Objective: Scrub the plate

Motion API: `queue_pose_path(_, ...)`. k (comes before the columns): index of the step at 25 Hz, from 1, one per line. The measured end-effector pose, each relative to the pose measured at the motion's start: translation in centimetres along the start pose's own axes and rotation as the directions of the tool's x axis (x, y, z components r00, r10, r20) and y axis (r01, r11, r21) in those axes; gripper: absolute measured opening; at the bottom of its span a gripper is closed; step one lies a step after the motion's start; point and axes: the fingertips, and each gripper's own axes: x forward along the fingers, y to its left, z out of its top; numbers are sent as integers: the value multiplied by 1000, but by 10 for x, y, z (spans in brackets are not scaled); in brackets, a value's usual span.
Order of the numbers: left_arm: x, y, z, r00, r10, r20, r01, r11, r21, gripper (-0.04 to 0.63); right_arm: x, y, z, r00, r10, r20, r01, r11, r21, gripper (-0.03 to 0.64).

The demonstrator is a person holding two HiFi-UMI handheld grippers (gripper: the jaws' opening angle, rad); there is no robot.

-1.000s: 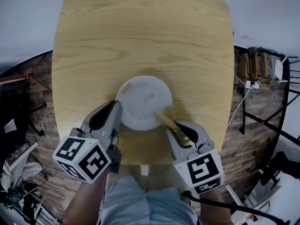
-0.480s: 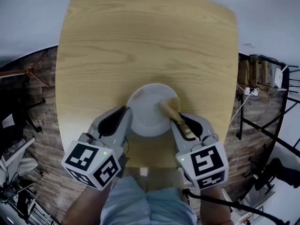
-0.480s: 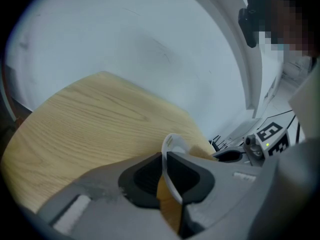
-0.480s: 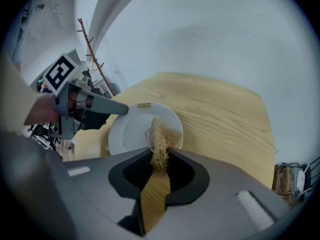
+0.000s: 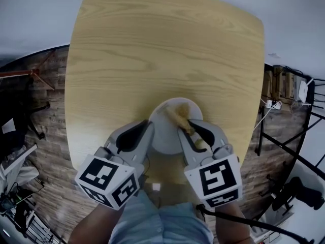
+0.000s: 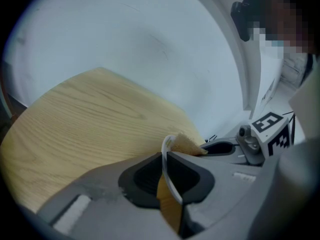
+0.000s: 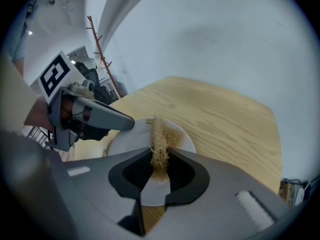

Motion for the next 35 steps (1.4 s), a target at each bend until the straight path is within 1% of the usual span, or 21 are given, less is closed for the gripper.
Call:
queue_pose_path(4, 2, 2, 1, 1000, 4, 2, -4, 1000, -9, 52, 3, 8, 4, 1000, 17, 3, -17, 999, -31, 71)
queue_pose_path(9, 3, 2, 2, 1000, 2, 1, -2, 1000, -14, 51, 3, 24, 6, 998, 60, -3, -60, 997, -47, 71)
queue_pose_path(13, 3, 6, 2, 1000, -6, 12, 6, 999, -49, 49, 5, 40, 5, 995, 102, -6, -102, 994, -44, 71)
queue_pose_path(16, 1, 9, 4, 1000, -5, 23, 6, 998, -66, 48, 5, 49, -1, 992, 127, -13, -127, 991, -36, 71)
queue_pose_path(20, 0, 12, 9, 999, 8, 36, -5, 998, -58, 48, 3, 57, -14, 988, 154, -10, -154, 987, -42, 71)
queue_pose_path(22, 0, 12, 11, 999, 10, 37, -8, 999, -51, 48, 1, 58, -21, 987, 160, -25, -161, 986, -46, 71)
queue_pose_path(28, -2, 10, 10, 999, 18, 38, -16, 999, -35, 48, -9, 51, -43, 987, 147, -61, -148, 989, -17, 71)
queue_pose_path(35, -2, 6, 13, 999, 23, 38, -23, 1000, -14, 48, -19, 27, -59, 993, 85, -80, -85, 996, 8, 71)
